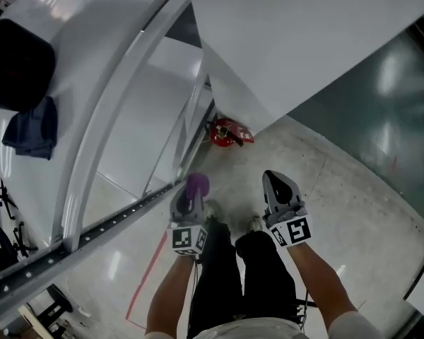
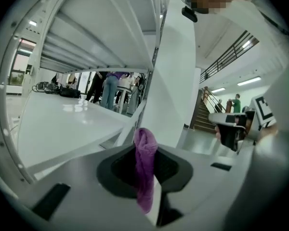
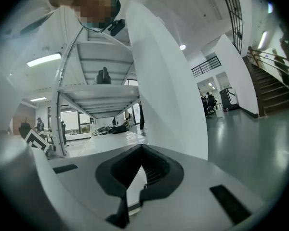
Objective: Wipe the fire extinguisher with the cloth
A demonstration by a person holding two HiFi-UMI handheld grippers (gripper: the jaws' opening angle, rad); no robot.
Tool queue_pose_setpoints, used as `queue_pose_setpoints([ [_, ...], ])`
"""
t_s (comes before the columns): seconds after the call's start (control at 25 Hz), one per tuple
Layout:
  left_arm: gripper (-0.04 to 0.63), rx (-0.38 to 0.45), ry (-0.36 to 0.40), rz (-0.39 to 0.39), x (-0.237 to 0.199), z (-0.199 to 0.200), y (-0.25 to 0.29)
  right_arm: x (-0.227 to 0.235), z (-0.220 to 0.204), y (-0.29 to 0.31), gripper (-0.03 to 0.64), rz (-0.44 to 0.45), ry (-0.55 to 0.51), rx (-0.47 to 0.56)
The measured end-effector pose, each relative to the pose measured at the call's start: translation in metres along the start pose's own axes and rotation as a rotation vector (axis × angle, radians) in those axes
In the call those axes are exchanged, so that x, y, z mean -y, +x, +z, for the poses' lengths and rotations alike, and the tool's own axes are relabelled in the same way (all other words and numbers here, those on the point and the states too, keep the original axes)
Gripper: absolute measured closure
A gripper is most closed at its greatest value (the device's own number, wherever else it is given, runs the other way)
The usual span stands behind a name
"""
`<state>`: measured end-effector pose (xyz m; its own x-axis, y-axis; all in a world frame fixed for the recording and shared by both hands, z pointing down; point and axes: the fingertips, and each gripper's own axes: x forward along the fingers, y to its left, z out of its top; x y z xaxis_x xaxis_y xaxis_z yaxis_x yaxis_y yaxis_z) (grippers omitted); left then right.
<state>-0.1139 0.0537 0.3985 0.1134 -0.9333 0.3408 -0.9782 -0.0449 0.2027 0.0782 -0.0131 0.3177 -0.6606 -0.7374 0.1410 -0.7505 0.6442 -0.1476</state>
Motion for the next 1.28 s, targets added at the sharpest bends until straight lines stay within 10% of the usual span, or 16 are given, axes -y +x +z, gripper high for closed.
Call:
queue_pose_setpoints([
  [0.8,0.532,0.025,-0.007,-0.041,-0.111,-0.273,0.177,0.017,-0.254,0.085,0.604,0.059,-0.043,0.029],
  [1.28,0.532,0.021,-0.059,-0.052,-0.146,-0.323,0.234,0.003,-0.295,0.111,0.604,0.046,-0.047,0.053],
])
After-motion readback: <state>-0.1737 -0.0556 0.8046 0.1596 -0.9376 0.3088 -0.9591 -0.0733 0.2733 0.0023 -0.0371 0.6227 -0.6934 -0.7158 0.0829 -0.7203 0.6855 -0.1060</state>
